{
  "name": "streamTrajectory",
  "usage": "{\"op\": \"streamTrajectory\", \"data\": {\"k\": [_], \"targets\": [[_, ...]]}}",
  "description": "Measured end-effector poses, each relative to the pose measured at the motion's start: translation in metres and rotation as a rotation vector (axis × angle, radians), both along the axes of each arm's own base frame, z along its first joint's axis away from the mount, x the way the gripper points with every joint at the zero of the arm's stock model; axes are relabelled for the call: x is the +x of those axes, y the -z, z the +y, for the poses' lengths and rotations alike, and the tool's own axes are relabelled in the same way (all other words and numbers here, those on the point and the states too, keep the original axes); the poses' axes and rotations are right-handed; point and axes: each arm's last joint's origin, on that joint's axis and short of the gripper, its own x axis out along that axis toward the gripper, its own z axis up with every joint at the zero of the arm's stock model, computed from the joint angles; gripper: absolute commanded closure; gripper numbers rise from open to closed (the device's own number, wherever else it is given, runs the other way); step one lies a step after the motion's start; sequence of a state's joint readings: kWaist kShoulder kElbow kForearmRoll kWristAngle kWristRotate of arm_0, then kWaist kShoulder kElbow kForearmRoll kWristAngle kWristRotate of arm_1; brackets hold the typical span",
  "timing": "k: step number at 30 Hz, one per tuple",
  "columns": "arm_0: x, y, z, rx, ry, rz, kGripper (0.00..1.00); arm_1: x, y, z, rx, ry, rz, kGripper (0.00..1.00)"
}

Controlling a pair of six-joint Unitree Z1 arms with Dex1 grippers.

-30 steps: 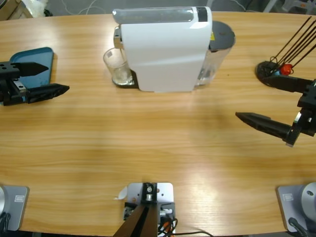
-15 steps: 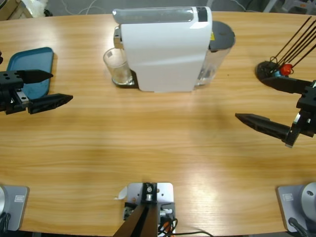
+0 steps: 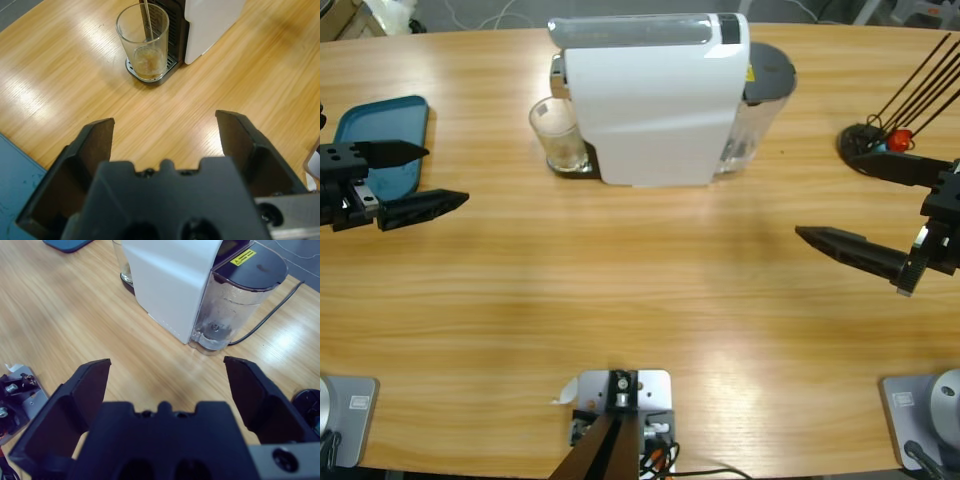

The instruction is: Pour coffee

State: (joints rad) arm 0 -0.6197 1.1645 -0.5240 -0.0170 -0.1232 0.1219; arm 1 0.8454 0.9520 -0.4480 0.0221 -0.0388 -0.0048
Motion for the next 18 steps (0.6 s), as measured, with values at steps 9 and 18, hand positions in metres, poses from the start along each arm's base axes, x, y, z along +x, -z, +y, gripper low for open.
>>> {"op": "streamTrajectory", "data": {"k": [9, 18], "targets": [[-0.0006, 0.0002, -0.0011, 0.0, 0.008, 0.0, 0.115, 0.0002, 0.0002, 0.0002, -0.001, 0.0, 0.001, 0.0], [-0.0003, 0.0008, -0.002, 0.001, 0.011, 0.002, 0.115, 0.0005, 0.0006, 0.0006, -0.004, 0.0, 0.003, 0.0]]}}
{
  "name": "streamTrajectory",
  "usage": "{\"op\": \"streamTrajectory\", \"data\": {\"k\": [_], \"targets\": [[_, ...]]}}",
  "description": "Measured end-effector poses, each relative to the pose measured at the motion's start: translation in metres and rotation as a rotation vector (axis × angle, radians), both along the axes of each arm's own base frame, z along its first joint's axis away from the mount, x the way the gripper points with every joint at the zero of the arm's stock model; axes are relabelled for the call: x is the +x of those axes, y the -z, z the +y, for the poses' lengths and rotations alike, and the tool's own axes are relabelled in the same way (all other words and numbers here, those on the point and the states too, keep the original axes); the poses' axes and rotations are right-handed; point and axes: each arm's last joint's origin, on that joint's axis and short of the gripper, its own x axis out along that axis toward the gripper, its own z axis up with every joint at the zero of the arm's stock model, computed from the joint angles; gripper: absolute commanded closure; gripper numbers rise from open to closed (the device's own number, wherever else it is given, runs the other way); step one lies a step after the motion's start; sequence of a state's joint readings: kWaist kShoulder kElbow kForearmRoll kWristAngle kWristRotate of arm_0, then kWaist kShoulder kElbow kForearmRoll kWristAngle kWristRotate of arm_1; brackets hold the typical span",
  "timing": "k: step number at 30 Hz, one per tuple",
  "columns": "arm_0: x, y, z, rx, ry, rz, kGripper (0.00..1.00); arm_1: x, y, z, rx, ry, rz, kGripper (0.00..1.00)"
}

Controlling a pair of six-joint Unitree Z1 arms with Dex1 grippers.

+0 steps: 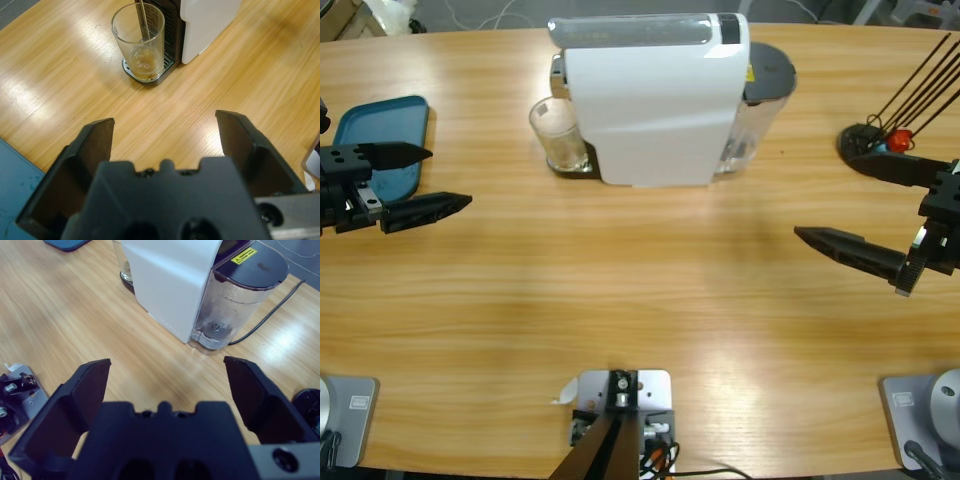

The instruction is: Pour coffee

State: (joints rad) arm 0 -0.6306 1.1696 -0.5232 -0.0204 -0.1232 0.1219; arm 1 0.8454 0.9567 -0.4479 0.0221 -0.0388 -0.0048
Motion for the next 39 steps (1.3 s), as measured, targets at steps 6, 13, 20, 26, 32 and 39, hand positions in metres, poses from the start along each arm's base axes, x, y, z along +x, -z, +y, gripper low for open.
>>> {"op": "streamTrajectory", "data": {"k": [6, 13, 20, 26, 32, 39], "targets": [[0.001, 0.0, 0.0, 0.001, 0.0, 0.001, 0.115, 0.0, 0.0, 0.0, 0.0, 0.0, 0.0, 0.0], [0.001, 0.001, -0.001, 0.002, 0.0, 0.002, 0.115, 0.0, 0.0, 0.0, -0.002, 0.0, 0.002, 0.0], [0.0, 0.002, -0.001, 0.004, 0.005, 0.005, 0.115, 0.001, 0.001, 0.001, -0.004, 0.0, 0.004, 0.0], [-0.001, 0.005, -0.003, 0.01, 0.015, 0.017, 0.119, 0.001, 0.001, 0.001, -0.004, 0.0, 0.003, 0.0], [0.0, 0.01, -0.011, 0.037, 0.035, 0.034, 0.119, 0.001, 0.001, 0.001, -0.004, 0.0, 0.003, 0.0], [-0.003, 0.008, -0.006, 0.047, -0.003, -0.003, 0.119, 0.001, 0.001, 0.001, -0.003, 0.0, 0.003, 0.0]]}}
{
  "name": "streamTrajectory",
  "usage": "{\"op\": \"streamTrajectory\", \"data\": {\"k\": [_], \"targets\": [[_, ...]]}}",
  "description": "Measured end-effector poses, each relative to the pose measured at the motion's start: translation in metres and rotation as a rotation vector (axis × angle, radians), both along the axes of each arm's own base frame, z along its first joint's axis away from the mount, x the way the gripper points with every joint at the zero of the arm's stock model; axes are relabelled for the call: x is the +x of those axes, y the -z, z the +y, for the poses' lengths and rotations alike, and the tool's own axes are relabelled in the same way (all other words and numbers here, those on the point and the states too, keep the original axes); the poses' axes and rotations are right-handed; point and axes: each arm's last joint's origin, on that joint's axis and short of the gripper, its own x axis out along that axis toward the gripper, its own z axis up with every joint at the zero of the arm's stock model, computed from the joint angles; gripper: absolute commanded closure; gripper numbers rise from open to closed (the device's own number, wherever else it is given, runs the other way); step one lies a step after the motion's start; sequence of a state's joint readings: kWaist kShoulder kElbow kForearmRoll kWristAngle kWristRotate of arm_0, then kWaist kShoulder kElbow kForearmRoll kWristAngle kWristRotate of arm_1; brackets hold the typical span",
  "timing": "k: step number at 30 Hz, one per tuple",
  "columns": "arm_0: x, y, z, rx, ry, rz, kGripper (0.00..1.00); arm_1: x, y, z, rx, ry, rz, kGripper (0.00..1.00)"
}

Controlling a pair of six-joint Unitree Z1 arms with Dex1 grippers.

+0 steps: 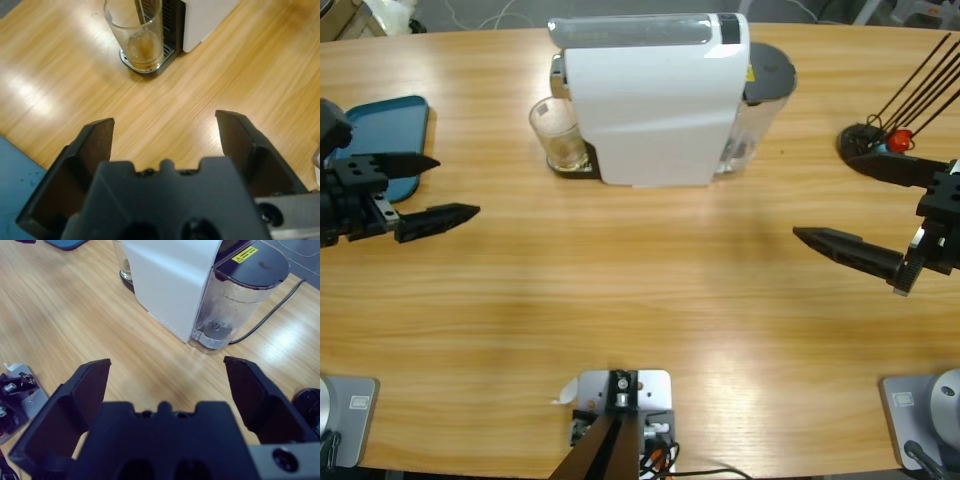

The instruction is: Pour coffee

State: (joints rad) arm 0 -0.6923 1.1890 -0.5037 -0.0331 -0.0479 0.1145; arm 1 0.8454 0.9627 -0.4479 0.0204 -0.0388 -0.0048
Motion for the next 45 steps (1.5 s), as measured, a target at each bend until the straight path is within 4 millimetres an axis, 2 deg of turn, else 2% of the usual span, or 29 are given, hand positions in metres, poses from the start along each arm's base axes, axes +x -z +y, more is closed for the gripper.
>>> {"op": "streamTrajectory", "data": {"k": [6, 14, 45], "targets": [[-0.01, -0.012, 0.01, -0.045, -0.016, -0.073, 0.119, 0.0, 0.0, 0.0, 0.001, 0.0, -0.001, 0.0], [-0.017, -0.014, 0.015, -0.078, -0.016, -0.111, 0.119, 0.0, 0.0, 0.0, 0.001, 0.0, -0.001, 0.0], [-0.017, -0.015, 0.015, -0.085, -0.016, -0.119, 0.119, 0.0, 0.0, 0.0, 0.001, 0.0, -0.001, 0.0]]}}
